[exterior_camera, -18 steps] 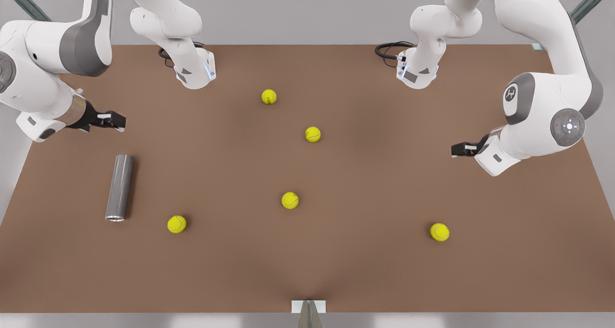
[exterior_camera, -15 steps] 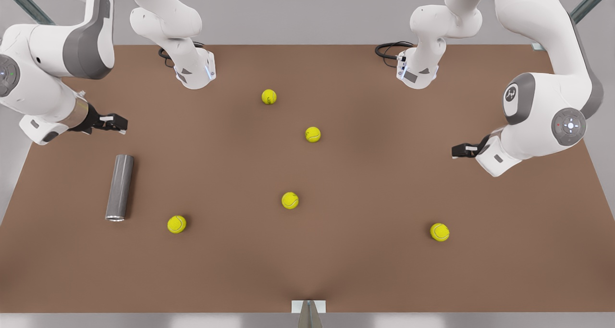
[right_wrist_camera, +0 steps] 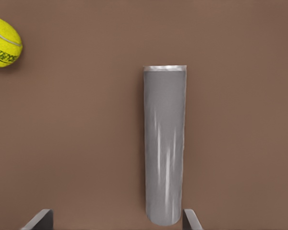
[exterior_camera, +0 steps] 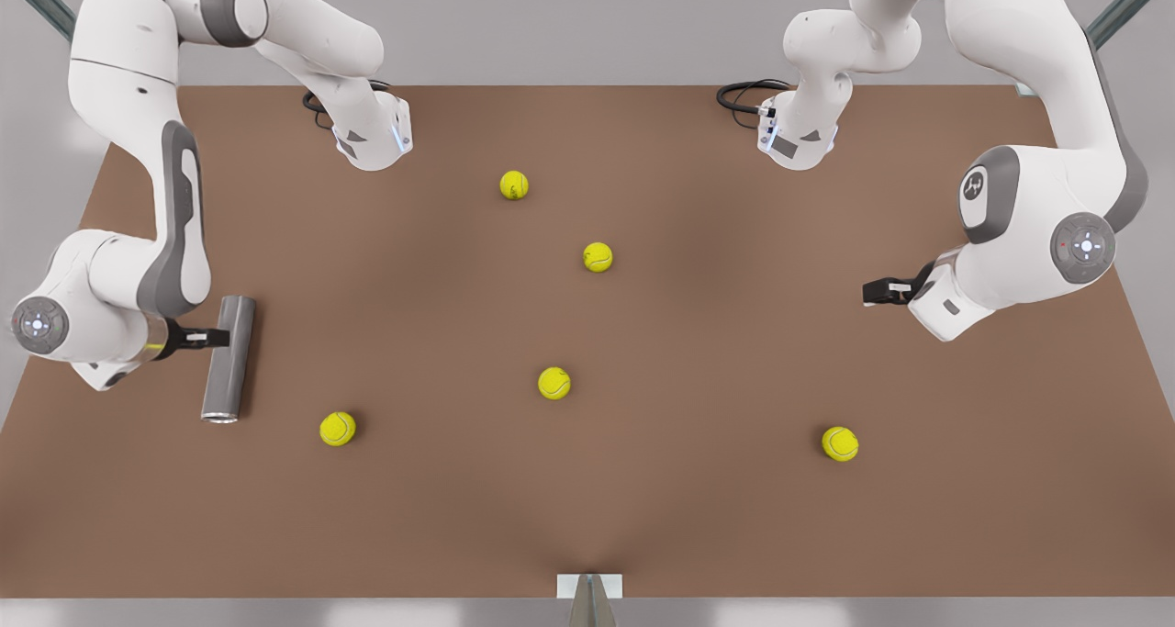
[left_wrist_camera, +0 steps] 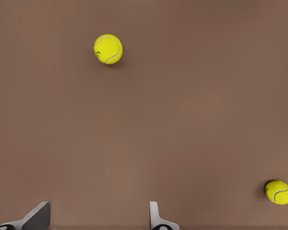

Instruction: Put the tennis tube upright

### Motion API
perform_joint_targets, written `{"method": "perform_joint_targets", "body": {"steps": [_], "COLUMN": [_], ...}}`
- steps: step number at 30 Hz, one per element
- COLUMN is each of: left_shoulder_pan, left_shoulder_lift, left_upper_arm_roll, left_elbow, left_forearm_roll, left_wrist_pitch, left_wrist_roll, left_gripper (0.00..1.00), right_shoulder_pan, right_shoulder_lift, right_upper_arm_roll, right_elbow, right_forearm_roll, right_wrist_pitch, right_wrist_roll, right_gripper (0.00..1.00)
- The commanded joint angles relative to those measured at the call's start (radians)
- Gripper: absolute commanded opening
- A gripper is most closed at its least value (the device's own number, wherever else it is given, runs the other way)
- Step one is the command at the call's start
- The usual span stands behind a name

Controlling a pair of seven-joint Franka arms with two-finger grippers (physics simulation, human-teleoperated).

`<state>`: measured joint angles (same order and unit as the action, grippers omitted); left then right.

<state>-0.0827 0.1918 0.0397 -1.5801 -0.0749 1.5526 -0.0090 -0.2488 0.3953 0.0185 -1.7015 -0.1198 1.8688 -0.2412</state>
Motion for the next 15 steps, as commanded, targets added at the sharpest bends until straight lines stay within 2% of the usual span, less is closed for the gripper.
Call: {"method": "perform_joint_targets", "body": {"steps": [1, 7, 15], "left_shoulder_pan": [0.000, -0.002, -0.003], "left_shoulder_lift": [0.000, -0.002, 0.003], "left_upper_arm_roll": [0.000, 0.002, 0.002], "left_elbow": [-0.005, -0.015, -0.015], "left_forearm_roll": [0.001, 0.001, 0.000], "left_wrist_pitch": [0.001, 0.001, 0.001], "left_wrist_roll": [0.000, -0.002, -0.002], "left_gripper": [1.00, 1.00, 1.00], "right_shoulder_pan": [-0.021, -0.101, -0.121], "right_shoulder_lift": [0.001, 0.005, 0.119], "right_upper_arm_roll": [0.000, 0.000, 0.000], "right_elbow": [-0.053, -0.219, -0.224], "right_forearm_roll": [0.003, 0.003, 0.005], "right_wrist_pitch": [0.231, 0.461, 0.552], "right_wrist_roll": [-0.380, -0.537, -0.535], "right_gripper": [1.00, 1.00, 1.00]}}
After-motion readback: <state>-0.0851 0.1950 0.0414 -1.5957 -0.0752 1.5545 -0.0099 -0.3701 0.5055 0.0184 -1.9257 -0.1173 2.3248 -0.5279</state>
